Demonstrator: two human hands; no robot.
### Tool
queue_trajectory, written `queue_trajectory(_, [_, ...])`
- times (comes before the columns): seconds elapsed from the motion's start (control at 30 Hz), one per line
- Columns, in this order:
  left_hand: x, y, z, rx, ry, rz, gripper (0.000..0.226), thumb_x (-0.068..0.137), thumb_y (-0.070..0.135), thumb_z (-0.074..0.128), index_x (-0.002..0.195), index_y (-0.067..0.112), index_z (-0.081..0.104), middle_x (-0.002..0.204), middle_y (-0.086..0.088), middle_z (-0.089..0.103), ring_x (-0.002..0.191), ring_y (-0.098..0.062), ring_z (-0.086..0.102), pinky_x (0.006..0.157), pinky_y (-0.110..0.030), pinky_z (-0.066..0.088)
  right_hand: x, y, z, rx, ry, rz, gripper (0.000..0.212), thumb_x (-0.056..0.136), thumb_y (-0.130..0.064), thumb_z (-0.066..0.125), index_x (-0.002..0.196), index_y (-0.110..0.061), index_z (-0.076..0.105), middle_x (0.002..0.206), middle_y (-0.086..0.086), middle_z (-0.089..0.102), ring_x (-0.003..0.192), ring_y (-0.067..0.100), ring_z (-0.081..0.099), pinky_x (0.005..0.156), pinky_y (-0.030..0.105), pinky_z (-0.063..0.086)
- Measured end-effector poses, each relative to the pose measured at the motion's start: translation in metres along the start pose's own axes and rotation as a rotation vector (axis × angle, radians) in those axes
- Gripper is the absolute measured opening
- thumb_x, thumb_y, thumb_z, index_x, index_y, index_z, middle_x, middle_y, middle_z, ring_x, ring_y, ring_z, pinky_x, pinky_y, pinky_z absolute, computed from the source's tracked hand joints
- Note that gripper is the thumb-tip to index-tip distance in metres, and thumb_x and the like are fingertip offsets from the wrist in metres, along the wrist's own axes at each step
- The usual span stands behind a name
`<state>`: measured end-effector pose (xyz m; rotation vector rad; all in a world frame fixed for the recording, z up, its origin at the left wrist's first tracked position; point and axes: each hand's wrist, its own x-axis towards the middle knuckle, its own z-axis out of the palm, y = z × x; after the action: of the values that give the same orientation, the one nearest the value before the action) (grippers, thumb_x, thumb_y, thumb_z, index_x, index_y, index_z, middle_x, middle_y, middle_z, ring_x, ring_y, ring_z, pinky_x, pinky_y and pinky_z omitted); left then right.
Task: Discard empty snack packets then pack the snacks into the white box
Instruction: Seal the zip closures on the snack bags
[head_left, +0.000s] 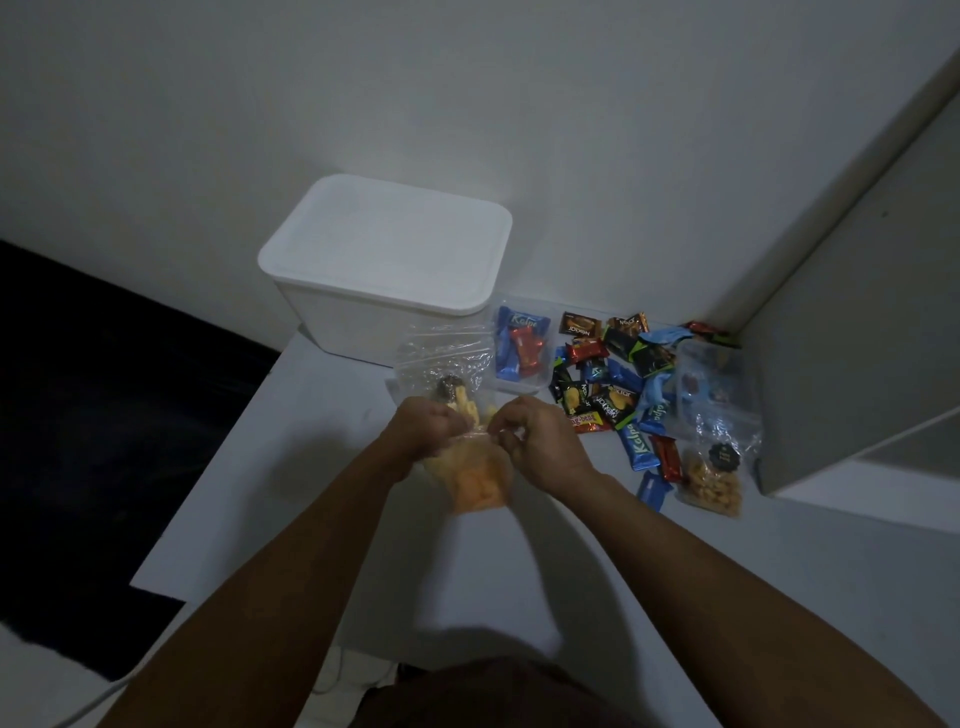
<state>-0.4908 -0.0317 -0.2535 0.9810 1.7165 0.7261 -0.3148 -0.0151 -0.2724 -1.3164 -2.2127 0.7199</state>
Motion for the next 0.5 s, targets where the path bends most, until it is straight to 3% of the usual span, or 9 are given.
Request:
queue_trajectory(0.07, [0.002, -0.001, 0.002, -0.018, 0.083, 0.056, 0.008, 0.081, 0.012, 0.071, 0.079, 0.005, 0.072, 0.056, 0.0, 0.057, 0.042, -0.002, 0.051, 0.049, -0.015, 0.044, 0.006, 0.0, -0.002, -0.022, -0.003, 0.053, 0.013, 0.083, -0.007, 0.067, 0.088, -0.017, 0.074, 0.093, 0.004, 0.071, 0.083, 0.018, 0.063, 0.076, 0.042, 0.054])
queue_trajectory(0.17, [0.004, -0.004, 0.005, 0.013, 0.146, 0.124, 0.011, 0.08, 0.013, 0.072, 0.086, 0.004, 0.075, 0.071, -0.007, 0.068, 0.066, -0.016, 0.06, 0.067, -0.028, 0.048, 0.012, 0.0, -0.004, -0.011, -0.029, 0.067, 0.016, 0.087, -0.005, 0.062, 0.096, -0.013, 0.073, 0.097, 0.005, 0.071, 0.087, 0.019, 0.063, 0.08, 0.043, 0.055])
queue_trajectory(0.37, [0.005, -0.003, 0.012, 0.179, 0.399, 0.215, 0.013, 0.081, 0.022, 0.07, 0.082, 0.01, 0.074, 0.082, -0.009, 0.072, 0.083, -0.027, 0.065, 0.069, -0.022, 0.04, 0.014, 0.007, -0.021, 0.036, -0.008, 0.147, 0.024, 0.09, -0.004, 0.06, 0.111, -0.01, 0.068, 0.114, 0.007, 0.069, 0.103, 0.018, 0.064, 0.094, 0.036, 0.052])
queue_trajectory(0.5, [0.007, 0.007, 0.027, 0.307, 0.515, 0.495, 0.018, 0.076, 0.02, 0.066, 0.084, 0.005, 0.072, 0.084, -0.011, 0.07, 0.084, -0.032, 0.064, 0.075, -0.028, 0.043, 0.011, 0.031, -0.046, 0.04, 0.038, 0.29, 0.022, 0.089, -0.008, 0.062, 0.11, -0.009, 0.068, 0.109, 0.006, 0.07, 0.093, 0.014, 0.061, 0.089, 0.032, 0.051])
